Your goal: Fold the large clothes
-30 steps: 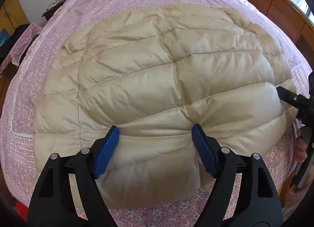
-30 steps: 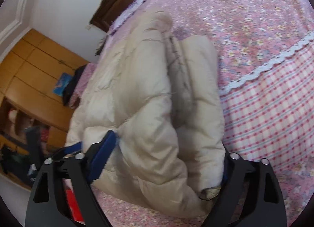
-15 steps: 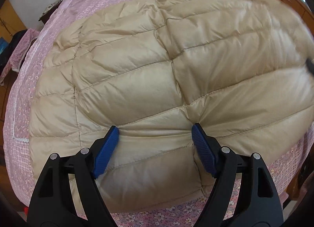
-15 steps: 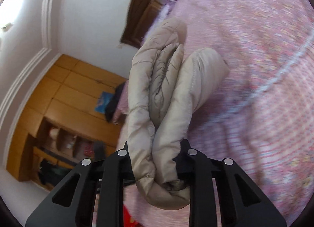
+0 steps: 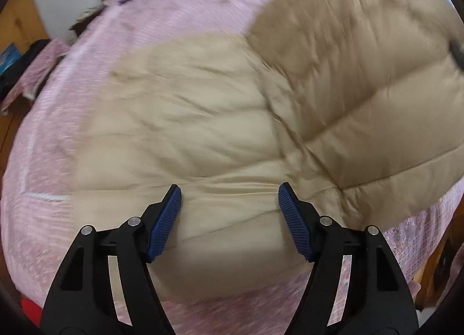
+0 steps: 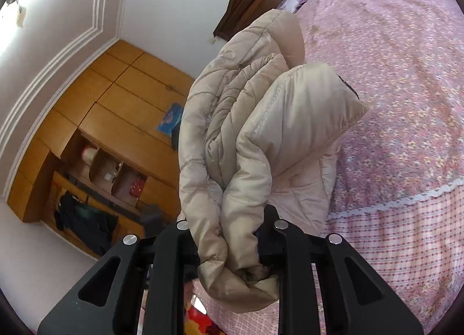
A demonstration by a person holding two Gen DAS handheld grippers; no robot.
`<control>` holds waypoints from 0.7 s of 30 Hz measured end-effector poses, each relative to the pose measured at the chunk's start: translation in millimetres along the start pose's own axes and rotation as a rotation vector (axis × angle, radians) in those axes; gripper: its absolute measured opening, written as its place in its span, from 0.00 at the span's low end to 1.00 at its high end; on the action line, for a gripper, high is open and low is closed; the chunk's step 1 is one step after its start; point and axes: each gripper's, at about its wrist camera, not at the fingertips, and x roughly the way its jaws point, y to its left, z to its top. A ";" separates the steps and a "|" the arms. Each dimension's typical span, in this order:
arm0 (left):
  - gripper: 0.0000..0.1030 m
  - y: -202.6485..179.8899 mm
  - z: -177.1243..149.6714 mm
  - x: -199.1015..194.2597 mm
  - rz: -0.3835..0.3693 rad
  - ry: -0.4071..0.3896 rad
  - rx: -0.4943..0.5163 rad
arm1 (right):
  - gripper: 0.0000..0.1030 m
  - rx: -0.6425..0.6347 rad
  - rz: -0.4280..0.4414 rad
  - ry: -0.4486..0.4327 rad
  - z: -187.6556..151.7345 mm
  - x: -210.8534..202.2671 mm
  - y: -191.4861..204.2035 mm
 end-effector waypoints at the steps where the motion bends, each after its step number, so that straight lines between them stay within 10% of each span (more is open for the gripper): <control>1: 0.67 12.3 -1.0 -10.1 0.024 -0.023 -0.019 | 0.21 0.003 0.014 0.009 0.4 3.0 3.0; 7: 0.47 90.6 -5.9 -20.0 0.102 -0.031 -0.152 | 0.21 -0.018 0.052 0.049 2.9 25.1 18.4; 11: 0.28 123.5 -8.7 6.3 -0.004 0.042 -0.232 | 0.21 -0.053 0.072 0.092 2.3 44.3 39.0; 21: 0.27 128.2 -15.4 7.4 -0.051 0.045 -0.218 | 0.21 -0.031 0.115 0.272 -21.4 128.2 60.6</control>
